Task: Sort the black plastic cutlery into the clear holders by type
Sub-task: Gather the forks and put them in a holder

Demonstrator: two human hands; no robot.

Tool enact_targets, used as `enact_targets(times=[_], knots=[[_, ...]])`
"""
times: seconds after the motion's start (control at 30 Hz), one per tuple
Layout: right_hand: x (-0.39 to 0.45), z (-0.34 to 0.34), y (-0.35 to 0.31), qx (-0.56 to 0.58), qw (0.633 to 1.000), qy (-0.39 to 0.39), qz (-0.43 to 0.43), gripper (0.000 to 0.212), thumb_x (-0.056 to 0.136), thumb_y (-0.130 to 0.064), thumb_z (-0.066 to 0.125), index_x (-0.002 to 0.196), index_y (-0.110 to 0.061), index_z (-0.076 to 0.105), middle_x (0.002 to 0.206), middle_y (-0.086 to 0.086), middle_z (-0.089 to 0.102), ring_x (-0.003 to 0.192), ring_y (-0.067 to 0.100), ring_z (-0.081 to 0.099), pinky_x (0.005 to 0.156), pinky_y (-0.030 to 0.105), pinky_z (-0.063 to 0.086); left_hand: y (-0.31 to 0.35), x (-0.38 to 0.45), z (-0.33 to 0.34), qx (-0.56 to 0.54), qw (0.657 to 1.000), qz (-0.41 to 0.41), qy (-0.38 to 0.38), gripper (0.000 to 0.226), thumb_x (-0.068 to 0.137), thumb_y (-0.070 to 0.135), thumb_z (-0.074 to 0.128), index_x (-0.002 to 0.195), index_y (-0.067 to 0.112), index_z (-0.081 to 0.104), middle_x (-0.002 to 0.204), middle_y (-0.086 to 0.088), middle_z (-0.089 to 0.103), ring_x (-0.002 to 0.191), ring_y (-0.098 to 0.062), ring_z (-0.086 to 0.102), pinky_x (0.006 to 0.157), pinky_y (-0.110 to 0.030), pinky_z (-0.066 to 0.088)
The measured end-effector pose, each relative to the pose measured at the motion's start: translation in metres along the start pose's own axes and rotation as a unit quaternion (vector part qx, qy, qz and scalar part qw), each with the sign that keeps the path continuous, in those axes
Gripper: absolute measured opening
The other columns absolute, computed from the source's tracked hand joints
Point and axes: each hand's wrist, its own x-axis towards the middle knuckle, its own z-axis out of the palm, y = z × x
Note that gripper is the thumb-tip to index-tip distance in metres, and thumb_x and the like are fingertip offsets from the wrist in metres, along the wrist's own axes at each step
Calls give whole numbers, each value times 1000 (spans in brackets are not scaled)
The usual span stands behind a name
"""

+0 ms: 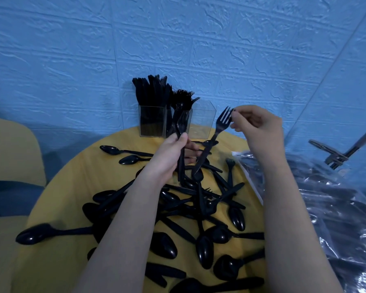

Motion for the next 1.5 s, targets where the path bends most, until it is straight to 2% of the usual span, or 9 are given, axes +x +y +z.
enact_targets(times=[0.13, 0.27, 0.4, 0.6, 0.93, 1.07, 1.23, 1.4, 1.5], knots=[[-2, 15, 3, -21, 998, -61, -18, 15, 86, -7, 67, 79, -20, 65, 68, -2, 65, 63, 8, 64, 66, 21, 51, 3, -7, 7, 12, 996, -23, -83, 22, 104, 23, 33, 97, 14, 52, 90, -8, 71, 71, -19, 68, 77, -37, 56], [-4, 22, 5, -46, 997, -66, -21, 13, 86, -9, 67, 79, -21, 65, 68, -2, 65, 63, 5, 64, 65, 19, 50, 3, -7, 8, -6, 991, -38, -127, 28, 103, 31, 34, 101, 11, 54, 65, 0, 51, 47, -8, 38, 47, -23, 44], [1, 0, 4, -121, 985, -117, 39, 5, 84, -21, 71, 81, -24, 69, 75, -6, 68, 66, 4, 62, 63, 13, 47, 0, -3, 4, 31, 992, -24, -123, 29, 100, 37, 38, 101, 12, 53, 60, 6, 33, 45, -4, 26, 41, -15, 27], [5, -11, 49, -421, 874, -153, 188, 11, 85, -16, 68, 91, -8, 71, 83, 9, 63, 79, 22, 60, 68, 27, 46, -1, 1, -8, 3, 997, -24, -67, 19, 100, 28, 43, 94, 12, 51, 56, 8, 34, 43, -3, 28, 39, -15, 28], [-6, 14, 70, -535, 788, -198, 232, 16, 91, -12, 52, 106, -5, 54, 110, 15, 54, 95, 33, 57, 72, 34, 46, 1, 3, -21, -97, 994, -28, 36, 20, 101, 24, 41, 86, 13, 49, 60, 2, 49, 47, -9, 44, 45, -23, 42], [-9, 17, 66, -530, 793, -195, 230, 19, 91, -8, 51, 108, -2, 53, 111, 16, 53, 97, 33, 56, 70, 34, 44, 4, 1, -26, -103, 994, -16, 43, 22, 102, 25, 39, 86, 13, 49, 61, 2, 51, 49, -10, 48, 46, -23, 47], [-5, 16, 51, -448, 865, -142, 177, 18, 88, -10, 53, 105, -4, 56, 102, 12, 56, 92, 30, 56, 71, 32, 45, 10, -2, -32, -115, 991, -11, 65, 20, 102, 24, 40, 86, 14, 48, 61, 1, 54, 51, -11, 52, 48, -24, 50], [-1, 20, 17, -160, 967, -114, 164, 15, 86, -7, 60, 100, -11, 63, 82, 5, 68, 66, 9, 63, 60, 21, 48, 10, -2, -25, -93, 994, -10, 52, 18, 102, 23, 40, 89, 13, 48, 68, -3, 64, 61, -17, 66, 59, -30, 56], [-4, 29, -2, 10, 968, -176, 177, 2, 88, -7, 63, 89, -9, 63, 75, 5, 65, 56, 5, 61, 56, 19, 49, 11, -4, -19, -38, 999, -1, 14, 20, 103, 24, 36, 91, 15, 49, 88, -9, 71, 82, -22, 71, 75, -36, 56]])
